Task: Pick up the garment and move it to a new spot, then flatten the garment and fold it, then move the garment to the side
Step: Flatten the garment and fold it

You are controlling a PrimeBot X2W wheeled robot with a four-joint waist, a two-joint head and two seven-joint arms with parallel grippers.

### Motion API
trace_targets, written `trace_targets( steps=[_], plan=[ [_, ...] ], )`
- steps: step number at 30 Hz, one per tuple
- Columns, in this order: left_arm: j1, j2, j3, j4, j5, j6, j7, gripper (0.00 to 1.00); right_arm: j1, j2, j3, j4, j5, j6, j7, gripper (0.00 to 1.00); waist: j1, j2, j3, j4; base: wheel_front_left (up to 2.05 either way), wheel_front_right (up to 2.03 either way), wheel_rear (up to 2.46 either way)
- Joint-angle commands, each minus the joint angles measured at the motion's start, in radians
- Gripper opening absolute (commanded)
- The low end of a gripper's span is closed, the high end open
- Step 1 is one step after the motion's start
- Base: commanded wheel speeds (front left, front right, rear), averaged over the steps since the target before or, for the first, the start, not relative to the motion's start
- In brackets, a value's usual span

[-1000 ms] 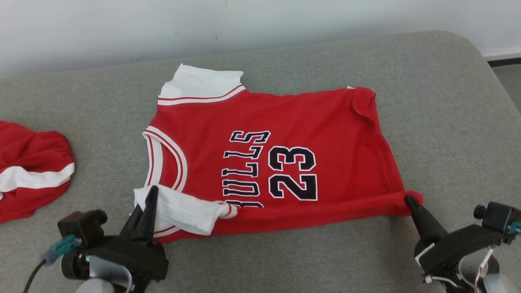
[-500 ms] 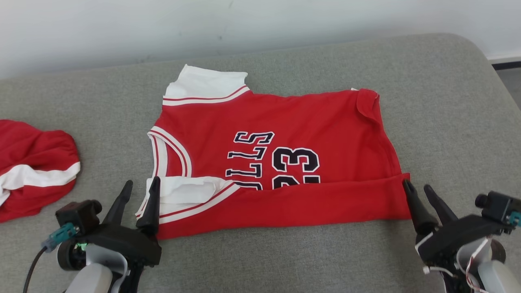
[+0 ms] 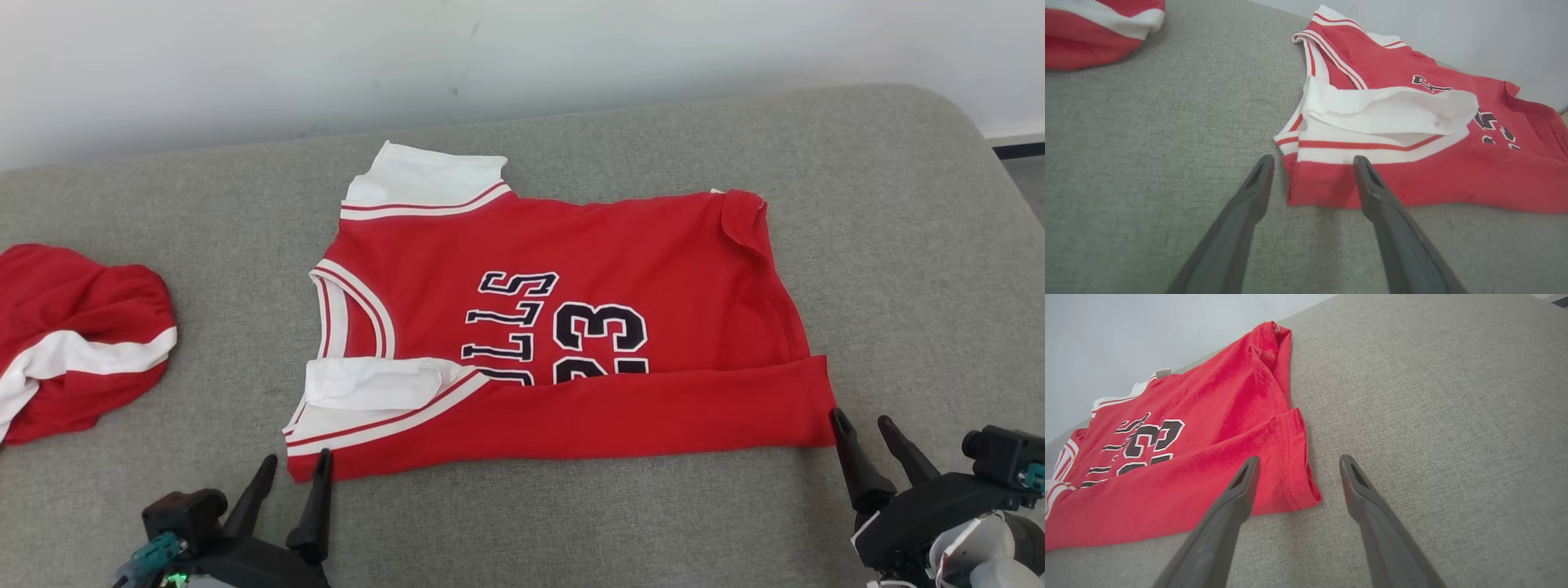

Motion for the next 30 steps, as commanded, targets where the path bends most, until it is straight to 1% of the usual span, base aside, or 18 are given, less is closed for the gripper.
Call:
trace_targets(
  steps=[1,9,10,11,12,13,14,16,21,25,26,27,30],
  plan=[
    [0.004,0.001,-0.003,0.006,0.009,0.001,-0.001,1.00,-0.014,0.001,0.001,0.011,-0.006,0.000,-0.008,1.00,0.0000,-0.0001,0.004,0.002,0.00,0.00,0.00],
    [-0.054,-0.021,-0.024,0.085,0.003,-0.012,0.022,1.00,-0.102,0.033,0.036,0.163,-0.010,0.000,-0.022,1.00,0.0000,-0.0001,0.034,0.012,0.00,0.00,0.00],
    [-0.062,-0.027,-0.025,0.099,-0.004,-0.015,0.026,1.00,-0.111,0.038,0.045,0.184,-0.004,0.000,-0.022,0.75,0.0000,-0.0001,0.036,0.014,0.00,0.00,0.00],
    [-0.069,-0.031,-0.026,0.112,-0.007,-0.020,0.027,0.84,-0.120,0.044,0.053,0.201,0.001,0.000,-0.024,0.40,0.0000,-0.0001,0.036,0.017,0.00,0.00,0.00],
    [-0.076,-0.035,-0.029,0.123,-0.009,-0.022,0.027,0.50,-0.129,0.047,0.061,0.215,0.005,0.000,-0.029,0.03,0.0000,-0.0001,0.036,0.019,0.00,0.00,0.00],
    [-0.082,-0.039,-0.029,0.134,-0.012,-0.028,0.026,0.02,-0.135,0.049,0.067,0.228,0.010,0.000,-0.036,0.00,0.0000,-0.0001,0.033,0.022,0.00,0.00,0.00],
    [-0.086,-0.043,-0.032,0.145,-0.014,-0.031,0.025,0.00,-0.139,0.051,0.073,0.241,0.017,0.000,-0.046,0.00,0.0000,-0.0001,0.027,0.025,0.00,0.00,0.00],
    [-0.090,-0.048,-0.031,0.162,-0.020,-0.040,0.019,0.00,-0.143,0.053,0.091,0.253,0.027,0.000,-0.070,0.00,0.0000,-0.0001,0.011,0.030,0.00,0.00,0.00],
    [-0.067,-0.041,-0.010,0.177,-0.032,-0.046,0.003,0.00,-0.124,0.032,0.135,0.256,0.048,0.000,-0.111,0.00,0.0000,-0.0001,-0.048,0.047,0.00,0.00,0.00],
    [-0.014,-0.039,0.000,0.154,-0.036,-0.045,-0.003,0.00,-0.083,0.015,0.161,0.223,0.078,0.000,-0.126,0.00,0.0000,-0.0001,-0.094,0.066,0.00,0.00,0.00],
    [0.025,-0.040,0.008,0.131,-0.042,-0.040,-0.006,0.00,-0.051,0.005,0.168,0.198,0.088,0.000,-0.123,0.00,0.0000,-0.0001,-0.111,0.073,0.00,0.00,0.00],
    [0.025,-0.040,0.008,0.131,-0.042,-0.040,-0.006,0.00,-0.051,0.005,0.168,0.198,0.088,0.000,-0.123,0.00,0.0000,-0.0001,-0.111,0.073,0.00,0.00,0.00],
    [0.093,-0.042,0.017,0.083,-0.043,-0.028,-0.009,0.00,0.008,-0.012,0.168,0.151,0.098,0.000,-0.114,0.00,0.0000,-0.0001,-0.130,0.083,0.00,0.00,0.00]
  ],
)
